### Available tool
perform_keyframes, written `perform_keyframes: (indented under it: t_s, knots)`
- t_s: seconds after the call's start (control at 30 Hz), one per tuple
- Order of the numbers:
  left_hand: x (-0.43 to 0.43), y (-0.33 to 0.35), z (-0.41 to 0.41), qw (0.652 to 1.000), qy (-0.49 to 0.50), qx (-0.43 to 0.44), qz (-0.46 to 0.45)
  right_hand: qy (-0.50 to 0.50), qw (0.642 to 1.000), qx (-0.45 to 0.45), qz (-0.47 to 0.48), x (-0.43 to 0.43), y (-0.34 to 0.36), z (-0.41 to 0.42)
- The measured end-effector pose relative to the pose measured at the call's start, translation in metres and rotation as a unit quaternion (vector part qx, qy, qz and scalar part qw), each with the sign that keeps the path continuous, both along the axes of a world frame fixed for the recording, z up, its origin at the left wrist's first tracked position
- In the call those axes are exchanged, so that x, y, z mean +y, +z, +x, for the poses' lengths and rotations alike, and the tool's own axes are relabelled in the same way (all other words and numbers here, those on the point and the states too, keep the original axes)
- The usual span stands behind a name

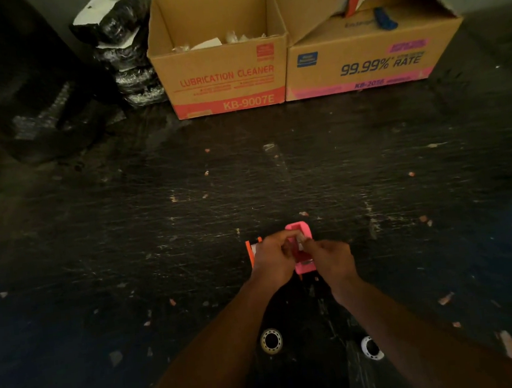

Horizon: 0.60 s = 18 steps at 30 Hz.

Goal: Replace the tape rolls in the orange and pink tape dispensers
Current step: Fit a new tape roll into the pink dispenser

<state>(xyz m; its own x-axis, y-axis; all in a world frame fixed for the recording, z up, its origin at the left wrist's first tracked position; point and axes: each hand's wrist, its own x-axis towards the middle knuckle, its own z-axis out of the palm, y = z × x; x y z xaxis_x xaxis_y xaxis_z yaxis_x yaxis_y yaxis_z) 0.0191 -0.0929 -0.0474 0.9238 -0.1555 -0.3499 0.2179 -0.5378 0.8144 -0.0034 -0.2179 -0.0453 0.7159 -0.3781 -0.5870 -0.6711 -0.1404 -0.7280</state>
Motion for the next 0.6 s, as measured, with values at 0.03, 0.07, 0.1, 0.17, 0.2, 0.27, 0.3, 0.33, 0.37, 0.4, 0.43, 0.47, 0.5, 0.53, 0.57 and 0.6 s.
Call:
perform_keyframes:
  t_s: [0.03,0.07,0.1,0.17,0.2,0.27,0.3,0.33,0.37,0.4,0.43,0.47,0.5,0.53,0.57,0.6]
  knots:
    - [0.001,0.0,0.0,1.0,0.002,-0.001,-0.01,-0.028,0.999,0.021,0.02,0.004,0.001,0.003]
    - [0.001,0.001,0.0,1.0,0.003,-0.001,-0.015,-0.049,0.998,0.037,0.032,0.007,0.002,0.007]
    - [0.001,0.002,0.0,1.0,0.004,0.0,-0.015,-0.064,0.996,0.047,0.036,0.009,0.003,0.01]
    - [0.0,0.002,0.0,1.0,0.008,0.002,-0.02,-0.078,0.995,0.048,0.033,0.011,0.005,0.014]
    - [0.0,-0.001,0.0,1.0,0.014,0.002,-0.024,-0.076,0.995,0.049,0.033,0.011,0.004,0.015]
    - [0.001,-0.006,0.001,1.0,0.017,0.008,-0.018,-0.065,0.996,0.045,0.038,0.011,0.004,0.013]
    - [0.001,-0.006,0.002,1.0,0.015,0.01,-0.008,-0.058,0.997,0.039,0.039,0.01,0.004,0.012]
    - [0.002,-0.007,0.003,1.0,0.014,0.013,0.0,-0.052,0.997,0.036,0.037,0.009,0.004,0.009]
    - [0.002,-0.006,0.003,1.0,0.012,0.016,0.005,-0.049,0.998,0.034,0.036,0.008,0.004,0.006]
    - [0.001,-0.005,0.004,1.0,0.011,0.02,0.007,-0.048,0.998,0.03,0.038,0.008,0.003,0.002]
    - [0.001,-0.005,0.005,1.0,0.013,0.022,0.007,-0.049,0.998,0.022,0.041,0.007,0.001,-0.001]
    - [0.0,-0.004,0.006,0.999,0.016,0.028,0.007,-0.05,0.998,0.016,0.045,0.008,0.001,-0.004]
    - [0.0,-0.003,0.006,0.999,0.02,0.033,0.009,-0.052,0.998,0.013,0.046,0.008,0.002,-0.006]
    - [0.0,-0.002,0.006,0.999,0.022,0.037,0.011,-0.054,0.997,0.013,0.045,0.009,0.002,-0.007]
    - [0.0,0.0,0.005,0.999,0.023,0.038,0.015,-0.056,0.997,0.014,0.043,0.01,0.002,-0.008]
    - [0.0,0.001,0.005,0.999,0.02,0.036,0.021,-0.056,0.997,0.017,0.04,0.01,0.003,-0.009]
